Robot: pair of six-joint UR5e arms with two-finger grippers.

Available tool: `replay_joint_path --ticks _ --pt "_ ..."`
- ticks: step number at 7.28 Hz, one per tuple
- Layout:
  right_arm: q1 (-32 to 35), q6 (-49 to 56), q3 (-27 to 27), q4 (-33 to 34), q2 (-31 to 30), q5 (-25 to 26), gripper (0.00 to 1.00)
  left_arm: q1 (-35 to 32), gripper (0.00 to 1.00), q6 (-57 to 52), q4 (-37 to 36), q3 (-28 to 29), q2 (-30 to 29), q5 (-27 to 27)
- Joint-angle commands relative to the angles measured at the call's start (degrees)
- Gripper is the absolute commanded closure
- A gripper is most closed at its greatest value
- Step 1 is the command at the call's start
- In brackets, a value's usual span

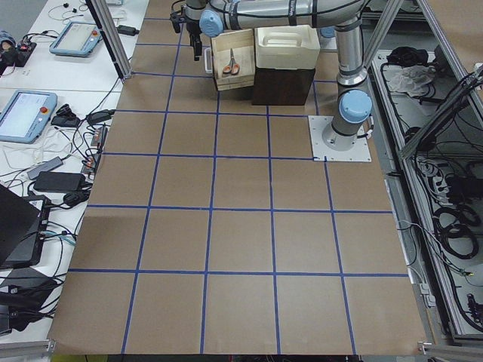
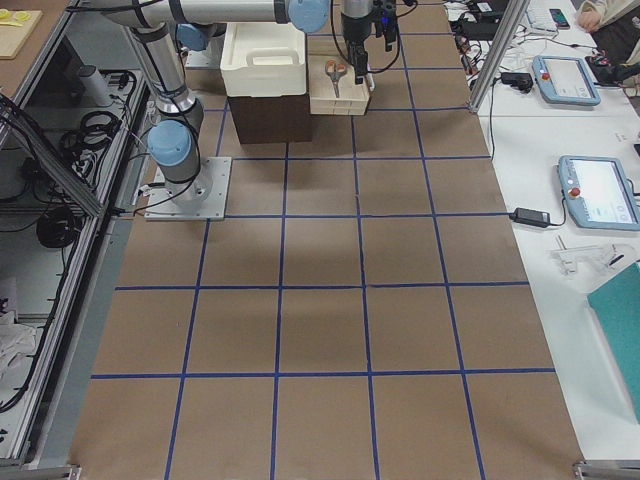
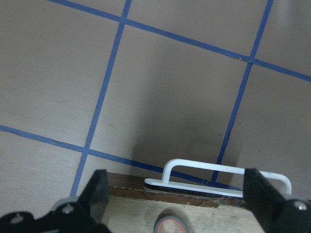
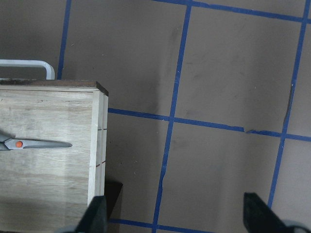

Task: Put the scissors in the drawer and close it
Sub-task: 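Lower the left gripper behind the drawer's white handle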

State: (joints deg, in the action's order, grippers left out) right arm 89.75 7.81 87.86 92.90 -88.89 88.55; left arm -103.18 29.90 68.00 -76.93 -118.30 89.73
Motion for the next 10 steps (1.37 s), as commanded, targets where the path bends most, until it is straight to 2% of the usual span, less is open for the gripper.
replay_joint_path --ticks 1,3,5,10 --pt "-0.01 -2.54 0.12 -1.4 -1.11 0.05 0.0 -1.75 0.0 0.6 1.34 2.13 -6.66 -2.7" --pt "-0.01 -2.63 0.12 -1.49 -1.55 0.14 0.0 -1.93 0.0 0.16 3.53 2.22 -8.52 -5.44" --pt "-0.1 -2.72 0.12 -2.71 -1.99 0.31 0.0 -1.93 0.0 -0.19 9.66 2.22 -8.62 -5.71" --pt "-0.19 -2.72 0.12 -3.34 -2.52 0.49 0.0 -2.37 0.0 0.16 13.47 2.31 -5.54 -7.55"
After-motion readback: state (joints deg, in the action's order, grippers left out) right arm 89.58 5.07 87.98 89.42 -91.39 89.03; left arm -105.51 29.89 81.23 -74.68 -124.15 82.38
